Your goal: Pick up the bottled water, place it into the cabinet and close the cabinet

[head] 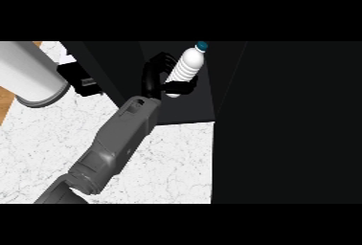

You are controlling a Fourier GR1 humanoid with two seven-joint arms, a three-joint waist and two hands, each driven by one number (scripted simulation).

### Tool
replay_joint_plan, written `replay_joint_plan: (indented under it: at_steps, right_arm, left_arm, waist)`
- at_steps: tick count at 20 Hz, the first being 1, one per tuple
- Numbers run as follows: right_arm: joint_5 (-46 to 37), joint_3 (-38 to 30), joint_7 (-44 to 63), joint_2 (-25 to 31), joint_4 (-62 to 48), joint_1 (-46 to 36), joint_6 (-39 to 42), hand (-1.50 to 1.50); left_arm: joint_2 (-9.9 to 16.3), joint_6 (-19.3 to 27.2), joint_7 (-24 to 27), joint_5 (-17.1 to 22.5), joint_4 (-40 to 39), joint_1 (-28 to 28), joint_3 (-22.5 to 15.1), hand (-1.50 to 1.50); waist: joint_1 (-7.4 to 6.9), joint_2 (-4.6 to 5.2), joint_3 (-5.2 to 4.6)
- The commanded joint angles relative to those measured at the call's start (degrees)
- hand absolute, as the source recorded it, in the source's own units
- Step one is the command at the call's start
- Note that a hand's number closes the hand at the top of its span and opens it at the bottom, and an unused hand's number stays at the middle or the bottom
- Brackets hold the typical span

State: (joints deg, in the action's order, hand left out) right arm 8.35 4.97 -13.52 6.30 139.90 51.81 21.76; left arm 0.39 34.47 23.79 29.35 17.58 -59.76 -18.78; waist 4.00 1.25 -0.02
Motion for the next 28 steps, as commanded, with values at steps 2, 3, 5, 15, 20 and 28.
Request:
replay_joint_plan:
  at_steps: [2, 3, 5, 15, 20, 28]
  right_arm:
    - [4.7, -0.9, 0.1, 0.0, 0.8, -1.0, 0.8, -1.5]
    - [5.4, -1.1, 2.5, -0.1, 3.3, -0.4, -0.1, -1.5]
    - [4.7, -0.9, 0.4, -0.2, 3.1, 0.8, 1.0, -1.5]
    - [4.4, -0.5, -0.1, 0.1, 1.2, -0.3, 2.6, -1.5]
    - [5.6, -1.3, -1.9, 1.0, -0.5, 0.7, 4.8, -1.5]
    - [5.1, 0.3, -0.5, 0.2, 0.9, 0.8, 4.4, -1.5]
  left_arm:
    - [0.0, 1.3, 3.5, 2.3, -5.1, -2.0, 5.0, 1.5]
    - [1.0, 0.3, 4.7, 1.7, -5.2, -1.8, 4.9, 1.5]
    - [1.6, 0.3, 6.7, 1.8, -7.1, -1.0, 5.7, 1.5]
    - [2.5, 7.0, 6.3, -2.9, -13.1, -8.7, 2.9, -1.5]
    - [2.1, 4.5, 6.9, -1.5, -12.9, -8.7, 4.7, -1.5]
    - [2.5, -8.2, 15.9, 1.4, -7.0, -8.0, 8.6, -1.5]
  waist:
    - [0.89, 0.59, -0.05]
    - [-0.21, 0.17, -0.07]
    - [1.09, 0.49, -0.08]
    - [2.14, 0.83, -0.04]
    - [2.77, 0.98, -0.05]
    - [0.52, 0.54, -0.13]
